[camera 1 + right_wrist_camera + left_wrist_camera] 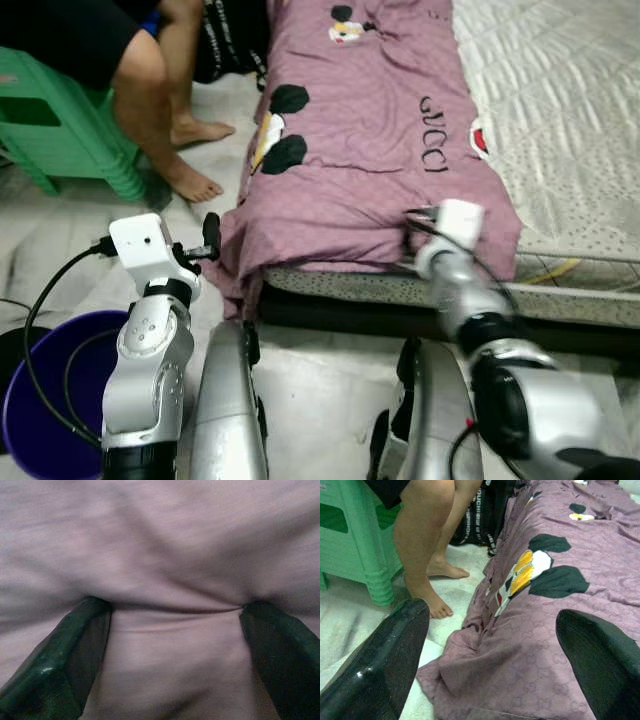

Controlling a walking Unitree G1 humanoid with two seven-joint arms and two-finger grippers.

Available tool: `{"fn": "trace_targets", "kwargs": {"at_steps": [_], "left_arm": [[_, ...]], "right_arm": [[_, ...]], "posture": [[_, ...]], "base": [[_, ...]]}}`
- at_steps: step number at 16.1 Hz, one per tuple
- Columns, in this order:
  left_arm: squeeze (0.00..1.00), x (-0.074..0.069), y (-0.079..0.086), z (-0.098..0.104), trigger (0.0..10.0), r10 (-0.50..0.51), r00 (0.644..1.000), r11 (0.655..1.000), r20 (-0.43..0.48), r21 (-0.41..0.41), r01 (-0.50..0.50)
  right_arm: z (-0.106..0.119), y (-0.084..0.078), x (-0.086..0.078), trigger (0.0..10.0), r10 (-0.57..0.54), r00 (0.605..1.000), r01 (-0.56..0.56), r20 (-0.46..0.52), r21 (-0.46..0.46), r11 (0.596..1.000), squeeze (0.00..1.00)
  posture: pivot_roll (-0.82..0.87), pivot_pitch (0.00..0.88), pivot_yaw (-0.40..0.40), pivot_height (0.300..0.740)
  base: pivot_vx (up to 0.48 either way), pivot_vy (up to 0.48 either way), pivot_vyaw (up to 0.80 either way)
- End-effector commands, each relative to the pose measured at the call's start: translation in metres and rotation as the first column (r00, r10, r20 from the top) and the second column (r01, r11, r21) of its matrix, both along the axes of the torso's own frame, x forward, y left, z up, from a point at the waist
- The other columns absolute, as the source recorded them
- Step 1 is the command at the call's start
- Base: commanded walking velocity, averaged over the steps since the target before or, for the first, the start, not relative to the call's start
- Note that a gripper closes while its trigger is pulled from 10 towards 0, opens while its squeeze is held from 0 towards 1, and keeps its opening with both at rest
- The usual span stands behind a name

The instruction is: Clean up the room

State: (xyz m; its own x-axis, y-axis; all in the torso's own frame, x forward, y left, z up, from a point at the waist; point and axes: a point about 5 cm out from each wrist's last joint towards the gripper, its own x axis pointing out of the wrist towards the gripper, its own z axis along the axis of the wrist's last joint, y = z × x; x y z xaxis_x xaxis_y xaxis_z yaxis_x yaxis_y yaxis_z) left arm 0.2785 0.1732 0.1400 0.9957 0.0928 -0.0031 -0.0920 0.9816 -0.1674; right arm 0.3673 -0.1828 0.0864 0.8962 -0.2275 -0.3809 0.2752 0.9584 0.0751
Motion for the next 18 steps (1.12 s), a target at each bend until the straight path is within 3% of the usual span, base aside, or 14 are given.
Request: {"fn": "trace_targets", "kwargs": {"at_steps": [1,3,7,9,12,13,15,16,17,18], "left_arm": [[0.00,0.000,0.003,-0.005,10.0,0.003,1.000,1.000,-0.016,0.011,-0.002],[0.00,0.000,0.002,-0.005,10.0,0.004,1.000,1.000,-0.019,0.012,-0.004],[0.00,-0.001,0.002,-0.011,10.0,0.009,0.999,1.000,-0.031,0.010,-0.009],[0.00,0.000,0.003,-0.012,10.0,0.013,0.999,1.000,-0.033,0.012,-0.013],[0.00,0.005,0.007,-0.012,10.0,0.014,0.999,1.000,-0.037,0.025,-0.014],[0.00,0.005,0.007,-0.012,10.0,0.017,0.999,1.000,-0.034,0.026,-0.016],[0.00,0.004,0.011,-0.011,10.0,0.033,0.999,0.999,-0.023,0.033,-0.032],[0.00,0.002,0.014,-0.012,10.0,0.046,0.999,0.998,-0.023,0.040,-0.045],[0.00,0.002,0.016,-0.013,10.0,0.055,0.998,0.998,-0.025,0.040,-0.054],[0.00,0.002,0.018,-0.010,10.0,0.064,0.998,0.997,-0.014,0.041,-0.064]], "right_arm": [[-0.009,-0.018,-0.008,10.0,-0.079,0.996,0.077,-0.037,-0.044,0.996,1.00],[-0.017,-0.031,-0.016,10.0,-0.105,0.992,0.098,-0.069,-0.093,0.991,1.00],[-0.058,-0.068,-0.062,10.0,-0.162,0.962,0.123,-0.221,-0.181,0.976,1.00],[-0.074,-0.084,-0.085,10.0,-0.189,0.934,0.142,-0.303,-0.171,0.975,1.00],[-0.084,-0.085,-0.103,10.0,-0.134,0.915,0.086,-0.380,-0.141,0.986,1.00],[-0.082,-0.084,-0.101,10.0,-0.127,0.920,0.076,-0.371,-0.148,0.986,1.00],[-0.057,-0.078,-0.089,10.0,-0.109,0.964,0.056,-0.241,-0.218,0.974,1.00],[-0.033,-0.066,-0.075,10.0,-0.068,0.994,0.042,-0.090,-0.264,0.964,1.00],[-0.014,-0.056,-0.066,10.0,-0.020,1.000,0.024,0.014,-0.305,0.952,1.00],[0.024,-0.031,-0.049,10.0,0.097,0.975,-0.014,0.200,-0.379,0.925,1.00]], "posture": [[0.15,0.126,0.021,0.533],[0.15,0.123,0.018,0.533],[0.12,0.110,0.008,0.533],[0.11,0.104,0.006,0.533],[0.09,0.080,0.006,0.533],[0.09,0.077,0.007,0.533],[0.08,0.061,0.010,0.533],[0.08,0.051,0.010,0.533],[0.08,0.043,0.011,0.533],[0.08,0.028,0.012,0.533]], "base": [[0.000,0.000,0.00],[0.000,0.000,0.00],[0.000,0.000,0.00],[0.000,0.000,0.00],[0.000,0.000,0.00],[0.000,0.000,0.00],[0.000,0.000,0.00],[0.000,0.000,0.00],[0.000,0.000,0.00],[0.000,0.000,0.00]]}}
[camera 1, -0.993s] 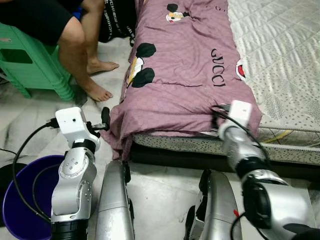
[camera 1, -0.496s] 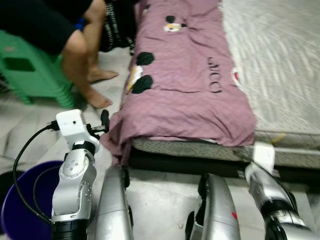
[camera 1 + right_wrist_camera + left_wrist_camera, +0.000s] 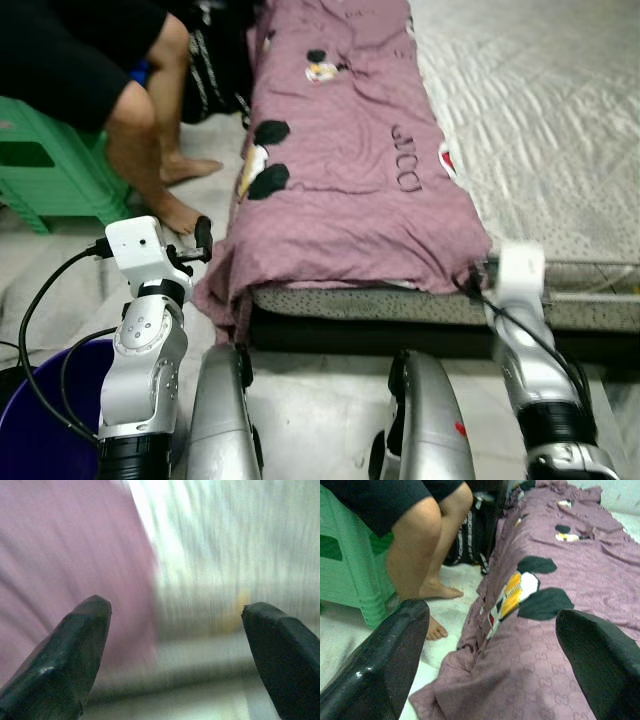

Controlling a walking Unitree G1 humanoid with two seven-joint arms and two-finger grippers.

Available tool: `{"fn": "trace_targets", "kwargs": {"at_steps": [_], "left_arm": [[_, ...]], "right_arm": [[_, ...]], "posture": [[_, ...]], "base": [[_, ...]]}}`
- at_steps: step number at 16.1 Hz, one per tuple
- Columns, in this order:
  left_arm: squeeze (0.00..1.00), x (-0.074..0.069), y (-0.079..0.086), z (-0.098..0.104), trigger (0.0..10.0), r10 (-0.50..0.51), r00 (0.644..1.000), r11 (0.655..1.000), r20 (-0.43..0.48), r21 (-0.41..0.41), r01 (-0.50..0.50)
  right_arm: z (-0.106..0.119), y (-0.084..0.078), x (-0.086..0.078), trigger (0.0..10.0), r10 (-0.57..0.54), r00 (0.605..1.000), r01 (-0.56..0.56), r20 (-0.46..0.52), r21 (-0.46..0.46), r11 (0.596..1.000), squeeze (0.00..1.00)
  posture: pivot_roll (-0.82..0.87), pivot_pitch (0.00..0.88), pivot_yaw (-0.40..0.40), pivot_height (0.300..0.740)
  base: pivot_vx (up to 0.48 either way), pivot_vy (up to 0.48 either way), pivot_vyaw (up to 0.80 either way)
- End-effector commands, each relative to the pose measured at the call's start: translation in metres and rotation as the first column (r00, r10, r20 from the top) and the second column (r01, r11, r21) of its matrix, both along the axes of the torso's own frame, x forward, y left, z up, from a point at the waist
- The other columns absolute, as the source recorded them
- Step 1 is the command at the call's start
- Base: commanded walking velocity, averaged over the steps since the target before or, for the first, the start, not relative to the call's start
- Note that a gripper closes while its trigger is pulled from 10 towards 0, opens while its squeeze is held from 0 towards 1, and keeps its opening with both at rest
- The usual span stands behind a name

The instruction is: Clean up the room

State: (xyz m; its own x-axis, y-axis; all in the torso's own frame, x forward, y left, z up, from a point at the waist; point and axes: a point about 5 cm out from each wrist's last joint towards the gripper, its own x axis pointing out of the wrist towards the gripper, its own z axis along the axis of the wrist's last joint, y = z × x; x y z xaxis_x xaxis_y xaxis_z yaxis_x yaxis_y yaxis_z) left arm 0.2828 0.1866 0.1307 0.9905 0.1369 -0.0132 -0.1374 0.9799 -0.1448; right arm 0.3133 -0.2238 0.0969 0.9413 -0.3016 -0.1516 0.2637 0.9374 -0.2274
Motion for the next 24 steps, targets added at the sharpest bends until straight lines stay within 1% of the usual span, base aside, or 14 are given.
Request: {"fn": "trace_targets", "kwargs": {"at_steps": [1,2,3,4,5,6,7,8,9,10,12,14,18,24], "left_arm": [[0.00,-0.002,0.005,-0.001,10.0,0.023,1.000,1.000,0.001,0.020,-0.023],[0.00,0.000,0.008,0.002,10.0,0.038,0.999,0.999,0.016,0.024,-0.039],[0.00,0.002,0.009,0.004,10.0,0.046,0.999,0.999,0.025,0.027,-0.046],[0.00,0.005,0.010,0.006,10.0,0.054,0.998,0.998,0.036,0.031,-0.055],[0.00,0.006,0.011,0.007,10.0,0.058,0.997,0.998,0.041,0.032,-0.059],[0.00,0.010,0.011,0.009,10.0,0.061,0.997,0.997,0.052,0.036,-0.063],[0.00,0.011,0.011,0.010,10.0,0.062,0.996,0.997,0.058,0.041,-0.064],[0.00,0.015,0.012,0.012,10.0,0.068,0.995,0.997,0.068,0.042,-0.071],[0.00,0.017,0.011,0.012,10.0,0.070,0.995,0.997,0.072,0.037,-0.072],[0.00,0.017,0.010,0.012,10.0,0.068,0.995,0.997,0.073,0.035,-0.070],[0.00,0.020,0.007,0.011,10.0,0.061,0.995,0.998,0.076,0.027,-0.063],[0.00,0.021,0.007,0.011,10.0,0.062,0.995,0.998,0.076,0.023,-0.064],[0.00,0.023,0.007,0.009,10.0,0.067,0.995,0.998,0.078,0.015,-0.068],[0.00,0.024,0.007,0.005,10.0,0.078,0.994,0.997,0.076,0.006,-0.078]], "right_arm": [[0.022,0.016,0.008,10.0,0.072,0.992,-0.067,0.103,-0.050,0.996,1.00],[0.048,0.041,0.019,10.0,0.153,0.965,-0.144,0.212,-0.059,0.988,0.29],[0.058,0.053,0.023,10.0,0.186,0.950,-0.179,0.251,-0.052,0.982,0.00],[0.069,0.069,0.028,10.0,0.237,0.924,-0.239,0.299,-0.033,0.971,0.00],[0.070,0.076,0.029,10.0,0.261,0.913,-0.268,0.313,-0.022,0.963,0.00],[0.067,0.087,0.030,10.0,0.278,0.906,-0.301,0.320,0.024,0.953,0.00],[0.065,0.090,0.031,10.0,0.278,0.907,-0.306,0.317,0.042,0.951,0.00],[0.058,0.098,0.033,10.0,0.290,0.905,-0.330,0.312,0.085,0.940,0.00],[0.052,0.108,0.033,10.0,0.315,0.899,-0.369,0.304,0.136,0.920,0.00],[0.051,0.112,0.033,10.0,0.328,0.893,-0.386,0.308,0.147,0.911,0.00],[0.055,0.122,0.034,10.0,0.372,0.866,-0.431,0.333,0.122,0.894,0.00],[0.057,0.123,0.035,10.0,0.378,0.861,-0.438,0.340,0.119,0.891,0.00],[0.059,0.121,0.038,10.0,0.374,0.859,-0.437,0.349,0.121,0.891,0.00],[0.054,0.116,0.045,10.0,0.353,0.873,-0.412,0.337,0.121,0.903,0.00]], "posture": [[0.08,0.025,0.012,0.533],[0.08,0.001,0.014,0.533],[0.08,0.000,0.013,0.533],[0.08,0.000,0.012,0.533],[0.08,0.000,0.012,0.533],[0.08,0.000,0.012,0.533],[0.08,0.000,0.012,0.533],[0.08,0.000,0.016,0.533],[0.08,0.000,0.016,0.533],[0.08,0.000,0.017,0.533],[0.08,0.000,0.017,0.543],[0.08,0.000,0.016,0.553],[0.07,0.000,0.015,0.588],[0.08,0.000,0.006,0.638]], "base": [[0.000,0.000,0.00],[0.000,0.000,0.00],[0.000,0.000,0.00],[0.000,0.000,0.00],[0.000,0.000,0.00],[0.000,0.000,0.00],[0.000,0.000,0.00],[0.000,0.000,0.00],[0.000,0.000,0.00],[0.000,0.000,0.00],[0.000,0.000,0.00],[0.000,0.000,0.00],[0.000,0.000,0.00],[0.000,0.000,0.00]]}}
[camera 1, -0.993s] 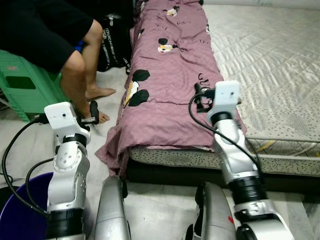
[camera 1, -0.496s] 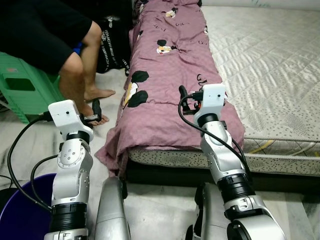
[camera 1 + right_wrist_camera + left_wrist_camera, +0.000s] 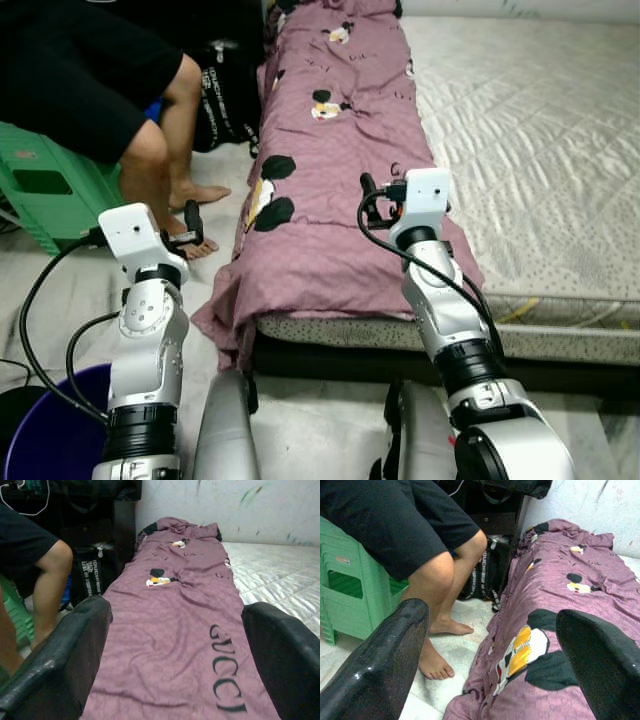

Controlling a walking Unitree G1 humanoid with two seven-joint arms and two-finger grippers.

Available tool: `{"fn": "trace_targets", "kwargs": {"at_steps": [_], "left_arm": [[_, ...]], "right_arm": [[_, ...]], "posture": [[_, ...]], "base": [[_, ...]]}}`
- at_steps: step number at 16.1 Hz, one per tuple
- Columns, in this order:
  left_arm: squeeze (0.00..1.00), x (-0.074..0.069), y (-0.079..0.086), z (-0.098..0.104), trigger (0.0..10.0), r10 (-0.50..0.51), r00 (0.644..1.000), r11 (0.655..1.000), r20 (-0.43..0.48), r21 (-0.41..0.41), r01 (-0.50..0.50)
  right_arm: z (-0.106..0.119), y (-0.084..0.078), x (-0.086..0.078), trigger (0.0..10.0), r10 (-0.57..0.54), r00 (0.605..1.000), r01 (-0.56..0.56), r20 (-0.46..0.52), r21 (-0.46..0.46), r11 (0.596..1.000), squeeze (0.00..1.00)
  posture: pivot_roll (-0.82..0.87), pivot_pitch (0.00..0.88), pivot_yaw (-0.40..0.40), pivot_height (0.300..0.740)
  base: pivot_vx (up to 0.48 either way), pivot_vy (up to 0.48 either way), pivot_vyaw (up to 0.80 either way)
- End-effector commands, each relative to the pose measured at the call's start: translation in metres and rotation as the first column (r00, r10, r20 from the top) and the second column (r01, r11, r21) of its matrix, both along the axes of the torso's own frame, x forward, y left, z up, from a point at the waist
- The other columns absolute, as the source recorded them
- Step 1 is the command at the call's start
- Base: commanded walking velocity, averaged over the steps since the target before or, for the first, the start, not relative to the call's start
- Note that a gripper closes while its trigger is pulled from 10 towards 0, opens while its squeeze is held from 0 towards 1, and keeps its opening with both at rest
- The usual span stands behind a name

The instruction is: Clean up the room

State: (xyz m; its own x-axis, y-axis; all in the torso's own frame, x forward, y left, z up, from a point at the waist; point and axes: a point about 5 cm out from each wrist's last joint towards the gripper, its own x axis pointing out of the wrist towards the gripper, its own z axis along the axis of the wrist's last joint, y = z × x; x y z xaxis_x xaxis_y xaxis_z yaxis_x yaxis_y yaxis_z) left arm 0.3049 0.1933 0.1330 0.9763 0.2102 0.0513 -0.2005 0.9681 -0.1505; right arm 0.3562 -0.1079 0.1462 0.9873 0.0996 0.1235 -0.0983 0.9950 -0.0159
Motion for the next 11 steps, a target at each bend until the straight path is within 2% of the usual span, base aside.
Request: {"fn": "trace_targets", "kwargs": {"at_steps": [1,4,7,10,11], "left_arm": [[0.00,0.003,0.001,0.003,10.0,0.004,1.000,1.000,0.012,0.003,-0.004],[0.00,0.004,0.000,0.002,10.0,0.005,1.000,1.000,0.014,0.001,-0.005],[0.00,0.006,-0.001,-0.002,10.0,-0.002,1.000,1.000,0.007,0.004,0.002],[0.00,0.011,-0.002,0.004,10.0,-0.007,0.999,1.000,0.033,0.021,0.006],[0.00,0.011,-0.002,0.005,10.0,-0.001,0.999,1.000,0.040,0.019,0.000]], "right_arm": [[0.004,0.000,0.003,10.0,-0.004,1.000,0.004,0.013,0.008,1.000,0.00],[0.001,-0.001,0.003,10.0,-0.008,1.000,0.008,0.005,0.006,1.000,0.00],[-0.005,-0.010,0.006,10.0,-0.040,0.999,0.040,-0.020,0.002,0.999,0.00],[-0.002,-0.014,0.009,10.0,-0.058,0.998,0.058,-0.006,-0.004,0.998,0.00],[-0.001,-0.015,0.009,10.0,-0.064,0.998,0.064,-0.001,-0.001,0.998,0.00]], "posture": [[0.08,0.000,0.004,0.653],[0.08,0.000,0.003,0.673],[0.09,0.000,-0.004,0.698],[0.08,0.000,0.002,0.740],[0.07,0.000,0.005,0.740]], "base": [[0.000,0.000,0.00],[0.000,0.000,0.00],[0.000,0.000,0.00],[0.000,0.000,0.00],[0.000,0.000,0.00]]}}
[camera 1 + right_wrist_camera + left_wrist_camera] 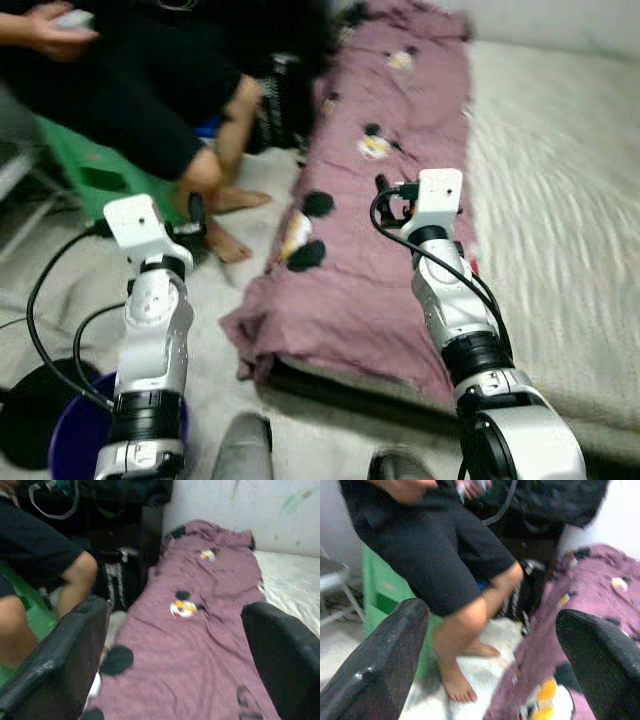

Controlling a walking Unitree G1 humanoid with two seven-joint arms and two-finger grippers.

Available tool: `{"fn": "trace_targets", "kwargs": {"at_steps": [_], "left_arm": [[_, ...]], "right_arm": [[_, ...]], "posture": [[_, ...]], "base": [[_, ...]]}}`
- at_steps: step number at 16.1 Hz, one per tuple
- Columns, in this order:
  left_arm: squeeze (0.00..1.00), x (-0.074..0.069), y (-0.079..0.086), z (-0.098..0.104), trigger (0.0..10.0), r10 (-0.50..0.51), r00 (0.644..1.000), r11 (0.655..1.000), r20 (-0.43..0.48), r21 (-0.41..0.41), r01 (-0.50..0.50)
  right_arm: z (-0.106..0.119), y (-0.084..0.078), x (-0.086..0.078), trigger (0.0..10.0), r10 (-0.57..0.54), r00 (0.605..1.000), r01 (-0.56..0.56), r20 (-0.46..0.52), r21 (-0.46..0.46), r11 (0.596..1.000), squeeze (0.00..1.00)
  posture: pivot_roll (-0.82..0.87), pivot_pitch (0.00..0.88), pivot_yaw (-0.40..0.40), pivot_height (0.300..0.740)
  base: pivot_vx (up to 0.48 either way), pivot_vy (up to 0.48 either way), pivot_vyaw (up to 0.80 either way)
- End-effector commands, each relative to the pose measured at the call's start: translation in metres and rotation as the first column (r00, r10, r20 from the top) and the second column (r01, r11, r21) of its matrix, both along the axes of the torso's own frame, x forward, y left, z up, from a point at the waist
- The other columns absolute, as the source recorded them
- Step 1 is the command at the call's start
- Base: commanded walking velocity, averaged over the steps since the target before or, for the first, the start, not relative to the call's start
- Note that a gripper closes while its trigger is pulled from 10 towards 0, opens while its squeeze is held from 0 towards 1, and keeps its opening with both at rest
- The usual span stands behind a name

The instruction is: Clean up the room

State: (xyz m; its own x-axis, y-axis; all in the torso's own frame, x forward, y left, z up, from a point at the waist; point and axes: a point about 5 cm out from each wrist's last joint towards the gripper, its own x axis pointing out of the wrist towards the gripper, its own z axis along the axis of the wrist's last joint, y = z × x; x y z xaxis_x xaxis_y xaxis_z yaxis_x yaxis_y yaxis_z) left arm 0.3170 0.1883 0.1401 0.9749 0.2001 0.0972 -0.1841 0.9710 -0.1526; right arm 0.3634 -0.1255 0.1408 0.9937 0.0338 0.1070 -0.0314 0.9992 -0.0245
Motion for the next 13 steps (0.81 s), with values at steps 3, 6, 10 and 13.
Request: {"fn": "trace_targets", "kwargs": {"at_steps": [3,6,10,13], "left_arm": [[0.00,-0.002,-0.002,-0.003,10.0,-0.020,1.000,1.000,0.003,-0.004,0.020],[0.00,0.002,-0.003,0.000,10.0,-0.015,1.000,0.999,0.016,0.035,0.015],[0.00,0.005,-0.001,0.000,10.0,-0.006,1.000,0.999,0.027,0.052,0.004],[0.00,0.003,-0.001,-0.002,10.0,-0.005,1.000,0.999,0.027,0.050,0.004]], "right_arm": [[0.002,0.013,-0.001,10.0,0.046,0.999,-0.046,0.022,-0.006,0.999,0.00],[-0.001,0.018,-0.003,10.0,0.063,0.998,-0.063,0.020,-0.014,0.998,0.00],[-0.008,0.018,-0.005,10.0,0.068,0.998,-0.068,-0.002,-0.034,0.997,0.00],[-0.012,0.009,-0.004,10.0,0.036,0.999,-0.037,-0.022,-0.035,0.999,0.00]], "posture": [[0.07,0.000,0.012,0.740],[0.06,0.000,0.015,0.740],[0.06,0.000,0.013,0.740],[0.07,0.000,-0.013,0.740]], "base": [[0.000,0.000,0.00],[0.000,0.000,0.00],[0.000,0.000,0.00],[0.000,0.000,0.00]]}}
